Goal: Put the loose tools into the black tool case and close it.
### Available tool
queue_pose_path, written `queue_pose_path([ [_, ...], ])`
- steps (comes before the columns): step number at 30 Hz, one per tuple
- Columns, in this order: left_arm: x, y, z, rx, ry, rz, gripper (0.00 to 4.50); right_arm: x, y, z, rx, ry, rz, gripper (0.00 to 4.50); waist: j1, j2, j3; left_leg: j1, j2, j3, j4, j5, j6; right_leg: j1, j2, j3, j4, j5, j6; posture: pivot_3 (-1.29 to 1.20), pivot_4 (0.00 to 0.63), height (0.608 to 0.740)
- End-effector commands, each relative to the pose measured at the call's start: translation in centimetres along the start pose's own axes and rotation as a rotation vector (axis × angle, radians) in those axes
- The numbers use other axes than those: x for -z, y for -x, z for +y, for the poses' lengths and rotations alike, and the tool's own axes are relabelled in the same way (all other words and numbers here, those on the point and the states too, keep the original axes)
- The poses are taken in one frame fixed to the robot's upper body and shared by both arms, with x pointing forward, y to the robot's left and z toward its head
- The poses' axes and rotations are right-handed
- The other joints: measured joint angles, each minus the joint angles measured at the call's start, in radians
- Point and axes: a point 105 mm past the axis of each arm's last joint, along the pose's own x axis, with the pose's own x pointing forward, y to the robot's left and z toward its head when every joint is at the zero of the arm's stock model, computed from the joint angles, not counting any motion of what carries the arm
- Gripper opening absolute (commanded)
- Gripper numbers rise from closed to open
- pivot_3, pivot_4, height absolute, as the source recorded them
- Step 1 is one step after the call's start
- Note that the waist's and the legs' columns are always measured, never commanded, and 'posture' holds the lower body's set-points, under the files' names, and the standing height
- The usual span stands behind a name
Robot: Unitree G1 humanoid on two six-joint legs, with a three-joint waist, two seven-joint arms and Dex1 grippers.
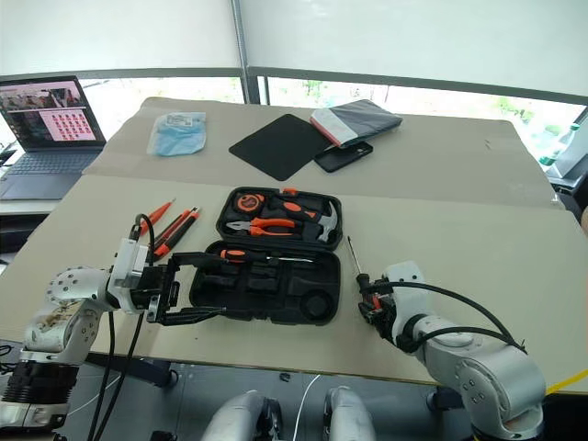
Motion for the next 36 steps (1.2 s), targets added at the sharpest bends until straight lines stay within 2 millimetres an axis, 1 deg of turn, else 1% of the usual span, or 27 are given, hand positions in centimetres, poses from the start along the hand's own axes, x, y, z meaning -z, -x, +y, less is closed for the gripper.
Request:
queue_pose_path([
  [1,-1.1,-0.1,0.3,-0.003,-0.032,-0.027,4.5,-1.3,0.7,-1.2,0.121,-0.03,-0.111,1.05,0.0,0.0,0.0,0.0,0.0,0.0,0.0,0.0,0.0,0.0,0.0,0.0,0.0,0.0,0.0,0.0,0.15,0.74],
  [4,-1.2,-0.2,0.3,-0.01,-0.03,-0.037,4.5,-2.5,1.3,-1.6,0.194,-0.034,-0.195,1.05,0.0,0.0,0.0,-0.001,0.0,0.0,-0.002,0.001,0.0,-0.002,0.001,0.0,0.0,0.0,0.0,0.0,0.15,0.74],
  [7,-0.9,-0.2,0.2,-0.019,-0.021,-0.043,4.5,-5.3,1.7,-0.7,0.186,-0.054,-0.335,1.05,-0.003,0.0,0.0,-0.003,-0.001,0.001,-0.002,0.002,0.001,-0.005,0.004,0.001,0.001,0.0,0.0,0.0,0.15,0.74],
  [8,-0.8,-0.2,0.1,-0.021,-0.018,-0.042,4.5,-6.1,1.8,-0.5,0.184,-0.034,-0.367,1.05,-0.006,0.0,0.0,-0.003,-0.001,0.001,-0.002,0.003,0.001,-0.005,0.004,0.001,0.001,0.0,0.0,0.0,0.15,0.74],
  [9,-0.8,0.1,0.3,-0.038,-0.017,-0.041,4.5,-8.2,2.1,0.3,0.13,0.057,-0.456,1.05,-0.011,0.0,0.0,-0.003,-0.001,0.002,-0.002,0.003,0.001,-0.005,0.004,0.001,0.001,0.0,0.0,0.0,0.15,0.74],
  [10,-0.8,0.2,0.4,-0.052,-0.018,-0.041,4.5,-9.5,2.4,1.0,0.089,0.129,-0.514,1.05,-0.015,0.001,0.0,-0.003,-0.001,0.002,-0.003,0.003,0.0,-0.005,0.005,0.001,0.001,0.0,0.0,0.0,0.15,0.74],
  [11,-0.9,0.4,0.7,-0.07,-0.021,-0.043,4.5,-10.5,2.6,1.5,0.046,0.219,-0.551,1.05,-0.018,0.001,0.001,-0.003,-0.001,0.002,-0.002,0.003,0.0,-0.006,0.005,0.001,0.001,0.0,0.0,0.0,0.15,0.74],
  [13,-1.0,0.7,1.1,-0.097,-0.023,-0.044,4.5,-11.4,2.6,2.9,-0.081,0.32,-0.584,1.05,-0.019,0.001,0.001,-0.002,-0.001,0.003,-0.003,0.002,-0.001,-0.006,0.005,0.001,0.001,0.0,0.0,0.0,0.15,0.74],
  [14,-1.0,0.9,1.2,-0.11,-0.022,-0.043,4.5,-11.6,2.6,3.6,-0.155,0.379,-0.586,1.05,-0.019,0.0,0.0,-0.002,-0.001,0.003,-0.003,0.003,-0.002,-0.006,0.006,0.001,0.001,0.0,0.0,0.0,0.15,0.74],
  [15,-0.7,1.4,1.3,-0.131,-0.015,-0.032,4.5,-11.1,2.1,4.9,-0.277,0.536,-0.534,1.05,-0.019,0.0,0.0,-0.001,-0.001,0.003,-0.005,0.004,-0.001,-0.006,0.006,0.002,0.001,0.0,0.0,0.0,0.15,0.74],
  [16,-0.5,1.7,1.3,-0.145,-0.01,-0.025,4.5,-10.5,1.8,5.4,-0.354,0.647,-0.481,1.05,-0.019,0.001,0.001,-0.001,0.0,0.002,-0.005,0.004,-0.001,-0.005,0.007,0.002,0.001,0.0,-0.001,0.0,0.15,0.74],
  [17,0.0,2.3,1.4,-0.173,-0.007,-0.007,4.5,-9.9,1.1,5.8,-0.434,0.783,-0.422,1.05,-0.02,0.001,0.001,-0.001,-0.001,0.003,-0.006,0.007,0.004,-0.006,0.008,0.002,0.001,-0.001,-0.001,0.0,0.15,0.74],
  [19,0.8,3.4,1.2,-0.215,0.009,0.022,4.5,-9.5,0.4,6.8,-0.575,0.923,-0.358,1.05,-0.027,0.001,0.001,0.0,0.0,0.003,-0.006,0.008,0.005,-0.006,0.009,0.002,0.0,-0.001,-0.002,0.0,0.15,0.74],
  [21,1.0,4.5,0.9,-0.248,0.027,0.041,4.5,-9.3,-0.2,7.7,-0.671,1.022,-0.321,1.05,-0.033,-0.001,0.001,0.0,0.001,0.003,-0.006,0.008,0.005,-0.007,0.009,0.003,0.0,-0.001,-0.002,0.0,0.15,0.74],
  [24,0.8,5.6,0.5,-0.29,0.038,0.055,4.5,-9.1,-1.2,7.9,-0.715,1.066,-0.273,1.05,-0.024,-0.001,0.002,-0.001,0.002,0.002,-0.006,0.009,0.004,-0.007,0.007,0.001,0.001,-0.002,-0.004,0.0,0.15,0.74],
  [27,0.9,6.3,0.2,-0.321,0.035,0.077,4.5,-8.8,-1.8,7.9,-0.742,1.063,-0.228,1.05,-0.015,-0.001,0.002,-0.002,0.002,0.002,-0.006,0.008,0.004,-0.008,0.002,0.0,0.001,-0.002,-0.005,0.0,0.15,0.74],
  [31,0.8,6.3,-0.1,-0.344,0.04,0.08,4.5,-9.0,-2.6,8.2,-0.727,1.028,-0.201,1.05,-0.012,-0.002,0.002,-0.003,0.001,0.002,-0.004,0.006,0.005,-0.007,-0.002,0.0,0.001,-0.001,-0.005,0.0,0.15,0.74],
  [33,0.9,6.3,-0.1,-0.358,0.035,0.075,4.5,-9.2,-3.2,7.8,-0.703,1.044,-0.183,1.05,-0.012,-0.001,0.002,-0.004,0.0,0.002,-0.003,0.005,0.004,-0.008,-0.004,-0.001,0.001,-0.001,-0.004,0.0,0.15,0.74],
  [35,1.1,6.2,0.0,-0.377,0.012,0.079,4.5,-9.9,-4.0,7.5,-0.669,1.055,-0.19,1.05,-0.012,-0.002,0.002,-0.004,0.0,0.002,-0.003,0.003,-0.001,-0.008,-0.004,-0.002,0.001,0.0,-0.005,0.0,0.15,0.74],
  [36,1.2,6.2,0.0,-0.38,0.008,0.08,4.5,-9.8,-4.2,7.3,-0.669,1.078,-0.176,1.05,-0.013,-0.001,0.002,-0.003,0.0,0.002,-0.003,0.003,-0.001,-0.008,-0.004,-0.002,0.001,0.0,-0.005,0.0,0.15,0.74],
])
